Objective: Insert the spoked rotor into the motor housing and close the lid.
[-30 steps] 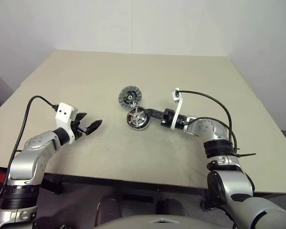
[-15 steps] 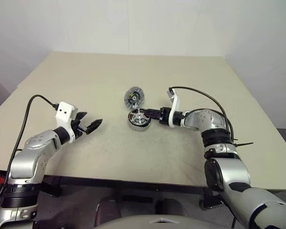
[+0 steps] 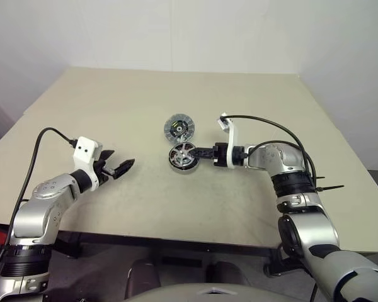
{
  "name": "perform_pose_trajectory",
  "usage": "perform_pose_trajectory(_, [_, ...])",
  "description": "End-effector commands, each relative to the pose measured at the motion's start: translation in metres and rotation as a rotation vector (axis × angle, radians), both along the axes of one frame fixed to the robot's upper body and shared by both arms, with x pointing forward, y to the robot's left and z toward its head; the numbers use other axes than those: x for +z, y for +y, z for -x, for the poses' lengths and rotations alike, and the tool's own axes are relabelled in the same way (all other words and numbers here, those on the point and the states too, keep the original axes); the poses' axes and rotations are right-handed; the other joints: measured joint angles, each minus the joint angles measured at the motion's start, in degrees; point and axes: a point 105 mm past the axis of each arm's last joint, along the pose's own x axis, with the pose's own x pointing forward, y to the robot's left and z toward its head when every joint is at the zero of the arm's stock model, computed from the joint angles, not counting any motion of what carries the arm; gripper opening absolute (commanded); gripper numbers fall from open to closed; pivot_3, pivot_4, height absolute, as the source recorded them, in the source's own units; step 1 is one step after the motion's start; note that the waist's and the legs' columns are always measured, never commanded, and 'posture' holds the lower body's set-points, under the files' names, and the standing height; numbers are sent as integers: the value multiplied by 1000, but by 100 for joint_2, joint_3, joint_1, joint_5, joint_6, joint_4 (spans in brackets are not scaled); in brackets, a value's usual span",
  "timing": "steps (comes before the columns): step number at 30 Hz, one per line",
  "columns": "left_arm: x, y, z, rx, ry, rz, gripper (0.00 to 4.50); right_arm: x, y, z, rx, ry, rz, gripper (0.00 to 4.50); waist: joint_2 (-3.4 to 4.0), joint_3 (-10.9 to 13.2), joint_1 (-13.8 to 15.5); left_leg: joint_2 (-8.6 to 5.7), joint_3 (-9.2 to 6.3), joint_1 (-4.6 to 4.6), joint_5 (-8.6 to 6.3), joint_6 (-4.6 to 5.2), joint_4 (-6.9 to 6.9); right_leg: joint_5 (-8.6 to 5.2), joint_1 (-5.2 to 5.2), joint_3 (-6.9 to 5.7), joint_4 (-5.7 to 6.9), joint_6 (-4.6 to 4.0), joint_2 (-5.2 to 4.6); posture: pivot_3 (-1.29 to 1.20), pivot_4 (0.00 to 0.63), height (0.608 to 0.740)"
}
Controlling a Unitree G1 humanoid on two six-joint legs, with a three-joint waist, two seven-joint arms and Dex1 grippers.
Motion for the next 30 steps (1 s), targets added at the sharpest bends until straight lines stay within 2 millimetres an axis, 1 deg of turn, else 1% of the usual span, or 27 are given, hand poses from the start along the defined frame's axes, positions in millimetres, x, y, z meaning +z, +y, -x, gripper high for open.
perform_pose_trajectory(1, [16, 0, -3, -7, -68, -6, 4500, 20, 8, -4, 20, -152, -14, 2287, 0, 0, 4, 0, 0, 0, 0, 0, 0, 0, 0, 0, 0, 0, 0, 0, 0, 740])
perform_pose_trajectory(5, [16, -1, -3, -8, -66, -6, 4500, 19, 9, -5, 11, -172, -4, 2287, 0, 0, 23, 0, 0, 0, 0, 0, 0, 0, -2, -1, 0, 0, -1, 0, 0, 740])
perform_pose_trajectory(11, [16, -1, -2, -9, -65, -5, 4500, 8, 3, -16, -51, -291, 98, 2287, 0, 0, 34, -1, 0, 0, 0, 0, 1, 0, -3, -2, 0, 0, -1, 0, 0, 740])
perform_pose_trajectory(19, [15, -1, -2, -9, -62, -4, 4500, 16, 2, -25, -114, -400, 64, 2287, 0, 1, 31, -1, -1, 2, 4, -1, 2, 0, -2, -1, 6, 0, -2, 0, 0, 740])
perform_pose_trajectory(24, [15, -2, -2, -13, -61, -3, 4500, 18, 3, -25, -119, -414, 52, 2287, 0, 1, 31, -1, -1, 0, 4, 0, 2, 1, -3, -2, 4, 0, -1, 0, 0, 740])
perform_pose_trajectory(30, [15, -3, -3, -14, -61, -2, 4500, 10, 2, -22, -104, -317, 52, 2287, 0, 1, 32, -1, -1, 0, 4, 1, 2, 1, -2, -2, 2, 0, -1, 0, 0, 740])
